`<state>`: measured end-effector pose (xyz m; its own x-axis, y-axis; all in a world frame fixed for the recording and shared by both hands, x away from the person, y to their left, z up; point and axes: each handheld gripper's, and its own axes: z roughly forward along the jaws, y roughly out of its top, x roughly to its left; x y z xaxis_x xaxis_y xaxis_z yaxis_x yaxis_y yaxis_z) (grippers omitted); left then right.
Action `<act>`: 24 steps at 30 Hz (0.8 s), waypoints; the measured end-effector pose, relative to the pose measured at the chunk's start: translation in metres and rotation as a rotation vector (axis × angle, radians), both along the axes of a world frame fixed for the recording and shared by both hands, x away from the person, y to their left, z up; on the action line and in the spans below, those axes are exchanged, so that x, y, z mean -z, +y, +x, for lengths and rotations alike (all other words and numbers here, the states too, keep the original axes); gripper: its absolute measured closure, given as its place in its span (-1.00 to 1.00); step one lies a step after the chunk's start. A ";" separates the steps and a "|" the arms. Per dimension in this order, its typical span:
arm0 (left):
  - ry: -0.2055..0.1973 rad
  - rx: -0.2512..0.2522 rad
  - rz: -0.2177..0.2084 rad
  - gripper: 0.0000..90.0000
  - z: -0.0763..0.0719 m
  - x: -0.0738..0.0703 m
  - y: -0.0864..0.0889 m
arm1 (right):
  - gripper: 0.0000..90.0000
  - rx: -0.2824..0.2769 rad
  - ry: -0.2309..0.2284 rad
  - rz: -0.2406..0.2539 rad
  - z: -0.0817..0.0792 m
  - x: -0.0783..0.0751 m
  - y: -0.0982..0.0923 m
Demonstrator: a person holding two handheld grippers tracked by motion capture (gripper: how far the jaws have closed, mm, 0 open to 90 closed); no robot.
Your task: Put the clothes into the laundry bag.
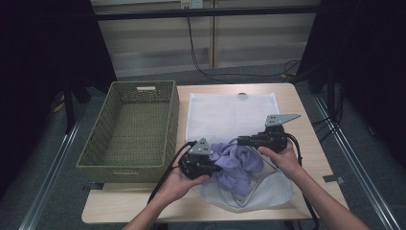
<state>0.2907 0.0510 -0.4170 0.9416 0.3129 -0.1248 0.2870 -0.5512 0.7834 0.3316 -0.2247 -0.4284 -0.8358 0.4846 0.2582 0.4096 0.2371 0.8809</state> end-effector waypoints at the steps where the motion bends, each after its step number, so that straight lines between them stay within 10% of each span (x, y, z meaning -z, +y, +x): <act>1: -0.003 0.017 -0.009 0.86 0.001 -0.003 -0.005 | 0.97 -0.001 0.000 0.002 0.000 0.000 0.000; 11: -0.043 0.077 -0.063 0.87 0.002 -0.028 -0.050 | 0.97 -0.004 0.000 0.028 -0.001 -0.004 -0.004; 24: 0.026 -0.023 -0.046 0.87 0.035 0.027 -0.056 | 0.97 -0.023 0.018 0.012 -0.003 -0.003 -0.003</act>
<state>0.3255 -0.0048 -0.4439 0.9303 0.3280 -0.1640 0.3200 -0.5076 0.8000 0.3288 -0.2281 -0.4257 -0.8417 0.4623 0.2789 0.4198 0.2354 0.8765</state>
